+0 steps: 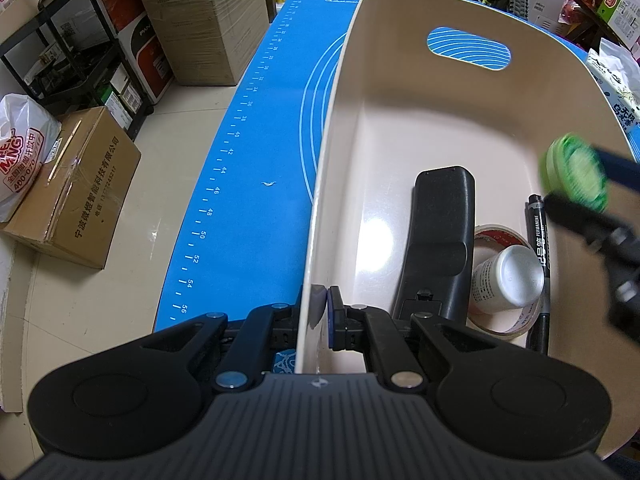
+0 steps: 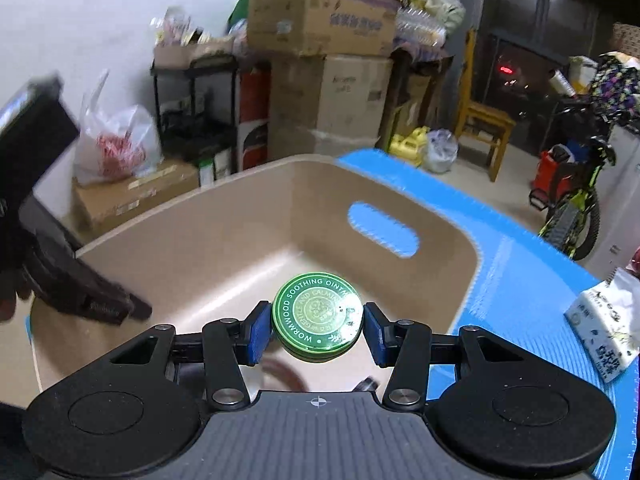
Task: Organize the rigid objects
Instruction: 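Lift the ointment tin into the basket and open the right gripper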
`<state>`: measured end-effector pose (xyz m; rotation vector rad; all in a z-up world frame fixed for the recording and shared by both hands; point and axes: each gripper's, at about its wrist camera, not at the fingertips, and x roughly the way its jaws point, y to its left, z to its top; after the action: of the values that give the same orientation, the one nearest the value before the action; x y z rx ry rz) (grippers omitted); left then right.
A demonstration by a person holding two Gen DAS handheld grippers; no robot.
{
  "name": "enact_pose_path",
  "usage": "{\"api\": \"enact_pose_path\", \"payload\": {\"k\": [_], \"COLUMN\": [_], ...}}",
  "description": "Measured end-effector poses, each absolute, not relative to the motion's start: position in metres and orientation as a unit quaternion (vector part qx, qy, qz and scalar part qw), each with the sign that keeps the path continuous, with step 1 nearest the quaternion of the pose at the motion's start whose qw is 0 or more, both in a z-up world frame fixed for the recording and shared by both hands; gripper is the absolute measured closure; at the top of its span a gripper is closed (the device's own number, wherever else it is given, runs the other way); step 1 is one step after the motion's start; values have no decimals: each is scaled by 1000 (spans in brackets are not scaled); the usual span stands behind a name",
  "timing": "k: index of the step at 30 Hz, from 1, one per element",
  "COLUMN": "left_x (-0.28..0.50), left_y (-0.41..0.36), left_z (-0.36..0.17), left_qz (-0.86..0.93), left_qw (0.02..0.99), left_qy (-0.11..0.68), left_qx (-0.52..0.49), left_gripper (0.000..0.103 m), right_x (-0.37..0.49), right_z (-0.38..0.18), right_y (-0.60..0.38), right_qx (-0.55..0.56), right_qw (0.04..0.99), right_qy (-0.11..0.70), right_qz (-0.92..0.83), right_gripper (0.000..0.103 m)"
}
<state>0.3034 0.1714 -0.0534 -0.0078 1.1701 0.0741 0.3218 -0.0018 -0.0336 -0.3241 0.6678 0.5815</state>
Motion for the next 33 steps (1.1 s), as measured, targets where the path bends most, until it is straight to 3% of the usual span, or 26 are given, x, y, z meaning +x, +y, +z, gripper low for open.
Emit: {"api": "enact_pose_path", "payload": {"k": [16, 25, 33], "left_x": [303, 303, 303], "left_y": [172, 173, 172], "left_z": [-53, -53, -53], "left_qz": [36, 36, 36], "left_qw": [833, 833, 833], "left_qy": [552, 552, 552], "left_qx": [-2, -1, -1], "left_gripper": [94, 94, 94], "right_x": [319, 315, 320], "right_z": [-53, -38, -10], "right_y": [35, 9, -39], "right_qx": [-219, -175, -149], "right_qw": [852, 874, 907], "right_qy": [372, 349, 309], "right_qz": [296, 289, 243], "right_gripper": [48, 31, 29]}}
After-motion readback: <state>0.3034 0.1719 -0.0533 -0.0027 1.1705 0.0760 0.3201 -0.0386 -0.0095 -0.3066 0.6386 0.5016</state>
